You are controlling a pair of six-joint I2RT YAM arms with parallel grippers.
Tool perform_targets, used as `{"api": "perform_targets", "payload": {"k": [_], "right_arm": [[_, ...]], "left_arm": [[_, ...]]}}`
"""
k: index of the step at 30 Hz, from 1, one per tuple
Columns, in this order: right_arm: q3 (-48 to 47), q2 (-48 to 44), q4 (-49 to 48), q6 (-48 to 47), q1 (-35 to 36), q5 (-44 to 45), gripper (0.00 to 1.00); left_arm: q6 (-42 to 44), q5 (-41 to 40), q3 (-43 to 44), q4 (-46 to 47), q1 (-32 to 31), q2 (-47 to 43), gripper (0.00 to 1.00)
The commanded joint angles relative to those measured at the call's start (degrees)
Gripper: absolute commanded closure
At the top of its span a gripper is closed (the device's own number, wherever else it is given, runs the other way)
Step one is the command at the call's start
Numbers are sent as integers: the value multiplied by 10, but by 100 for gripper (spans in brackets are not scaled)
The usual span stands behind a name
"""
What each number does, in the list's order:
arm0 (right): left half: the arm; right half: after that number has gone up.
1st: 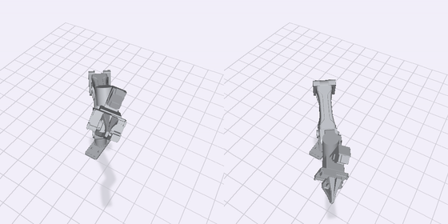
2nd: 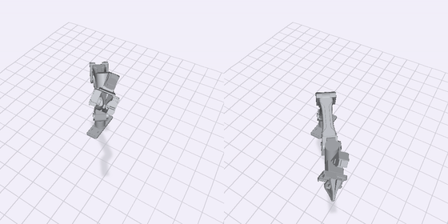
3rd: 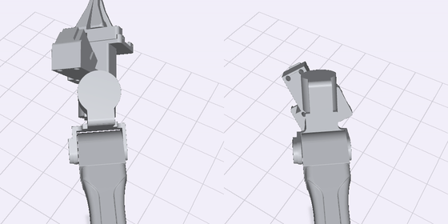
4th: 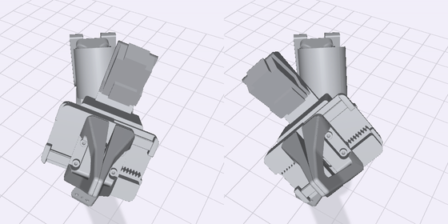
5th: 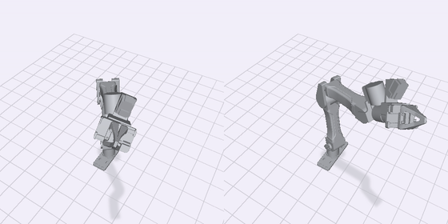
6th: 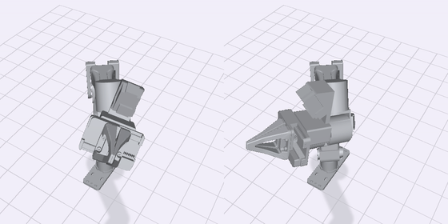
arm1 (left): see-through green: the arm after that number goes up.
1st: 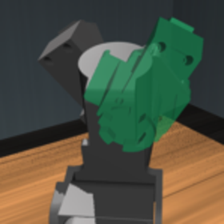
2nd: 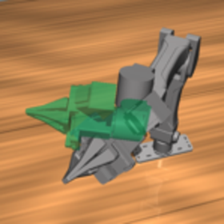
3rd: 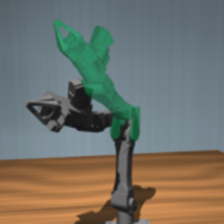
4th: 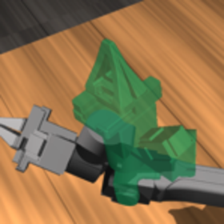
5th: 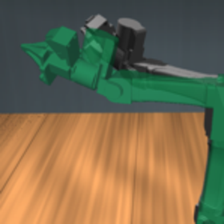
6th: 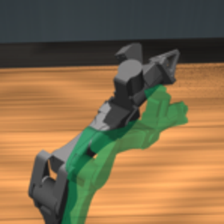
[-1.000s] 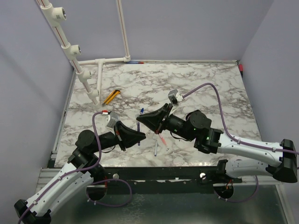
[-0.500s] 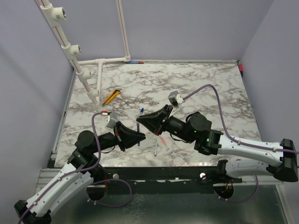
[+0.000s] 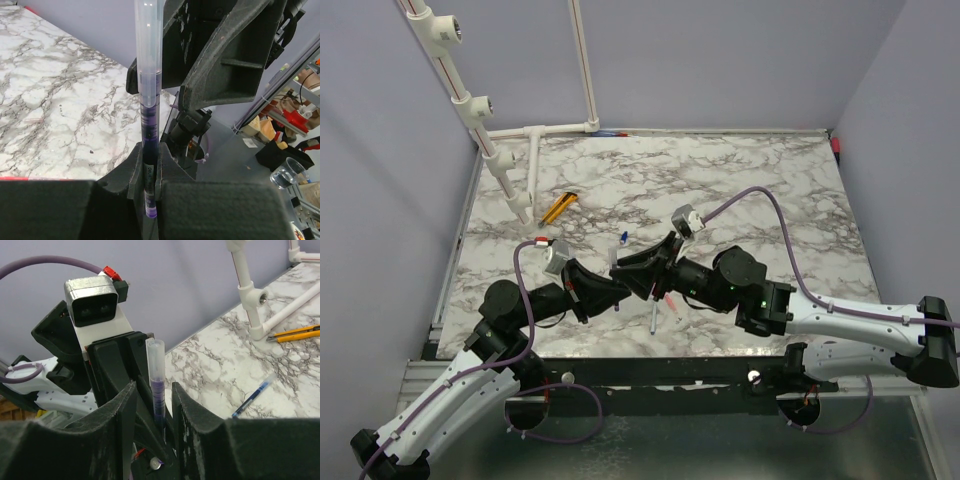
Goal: Insert the pens into the pen caps
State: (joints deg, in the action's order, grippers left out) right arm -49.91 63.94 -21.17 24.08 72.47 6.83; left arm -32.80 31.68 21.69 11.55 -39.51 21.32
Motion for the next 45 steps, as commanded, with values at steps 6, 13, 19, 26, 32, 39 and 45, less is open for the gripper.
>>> {"api": "perform_targets", "payload": {"k": [6,13,19,26,32,39,45], "right_arm": [[-15,-39,75,-18,8,29,51],[-63,-52,180,-27,9,39,45],[-115,-33,230,-12,9,45,43],[-216,25,287,-5,8,54,44],[-277,75,326,-8,8,58,48],[-304,105,350,-17,8,65,55],[-307,114,354,-14,9,60,61]], "left_arm": [[2,-7,1,18,1,-7,100],[5,3,2,19,1,-4,100],[6,12,4,18,2,2,100],[6,14,3,19,1,-1,100],[6,17,5,18,2,-3,100],[6,17,4,18,1,-10,100],[5,19,4,19,1,-12,100]]}}
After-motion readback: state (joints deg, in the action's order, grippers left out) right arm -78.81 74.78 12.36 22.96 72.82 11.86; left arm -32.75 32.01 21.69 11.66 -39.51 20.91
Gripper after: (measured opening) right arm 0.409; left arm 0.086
